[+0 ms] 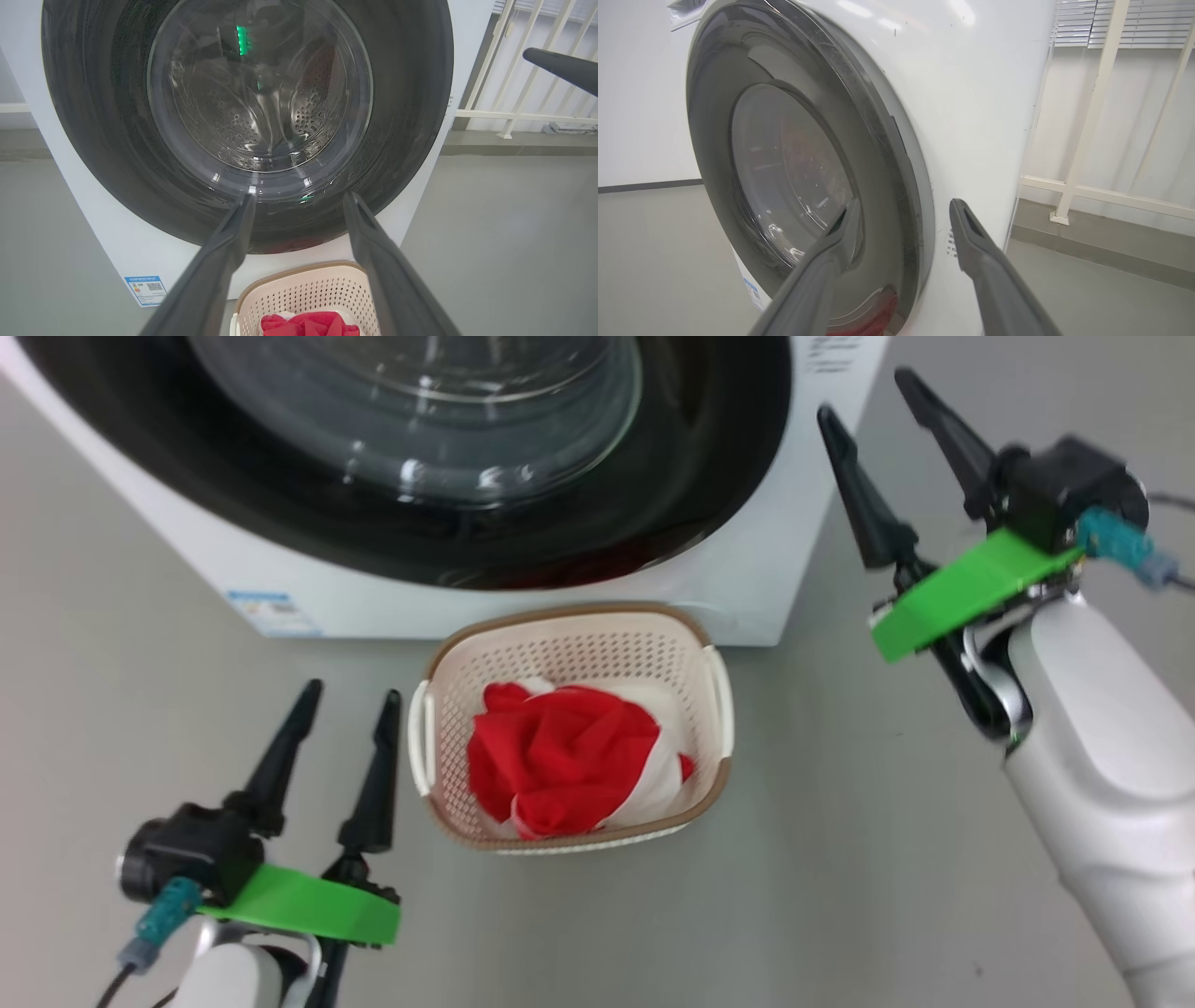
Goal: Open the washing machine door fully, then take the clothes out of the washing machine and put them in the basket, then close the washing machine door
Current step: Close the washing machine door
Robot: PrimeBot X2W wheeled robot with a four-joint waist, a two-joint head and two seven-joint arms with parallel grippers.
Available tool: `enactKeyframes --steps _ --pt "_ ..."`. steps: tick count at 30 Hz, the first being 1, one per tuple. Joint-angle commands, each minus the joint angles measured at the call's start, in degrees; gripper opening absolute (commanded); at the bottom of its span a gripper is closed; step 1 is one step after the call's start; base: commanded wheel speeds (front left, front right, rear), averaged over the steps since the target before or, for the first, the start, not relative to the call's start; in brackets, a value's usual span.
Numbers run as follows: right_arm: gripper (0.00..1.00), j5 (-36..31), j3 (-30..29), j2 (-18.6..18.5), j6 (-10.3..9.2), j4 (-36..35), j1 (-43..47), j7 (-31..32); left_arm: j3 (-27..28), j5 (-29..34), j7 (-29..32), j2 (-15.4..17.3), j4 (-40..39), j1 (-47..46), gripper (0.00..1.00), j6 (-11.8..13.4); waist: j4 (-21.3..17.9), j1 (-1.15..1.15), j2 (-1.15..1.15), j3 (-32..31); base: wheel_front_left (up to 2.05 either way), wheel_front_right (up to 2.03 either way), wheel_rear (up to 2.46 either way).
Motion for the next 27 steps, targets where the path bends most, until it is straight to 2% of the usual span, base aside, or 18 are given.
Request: enactKeyframes --steps 1,14,27 --pt "1.00 -1.9 -1.1 0.8 -0.08 -3.0 3.3 -0.2 3.9 1.0 -0.5 0.3 -1.0 0.5 1.00 -0.2 -4.2 0.00 0.00 -4.0 0.00 0.00 0.00" --pt "1.00 -10.7 -6.8 1.6 -0.08 -12.7 16.9 -0.2 10.4 4.6 -0.5 -2.5 -1.2 3.6 1.00 0.0 -11.5 0.00 0.00 -10.0 0.00 0.00 0.00" --pt "1.00 -12.1 -10.8 1.4 -0.08 -18.8 30.1 -0.2 11.5 5.2 -0.5 -2.9 -0.2 7.0 1.00 0.7 -14.6 0.00 0.00 -14.2 0.00 0.00 0.00"
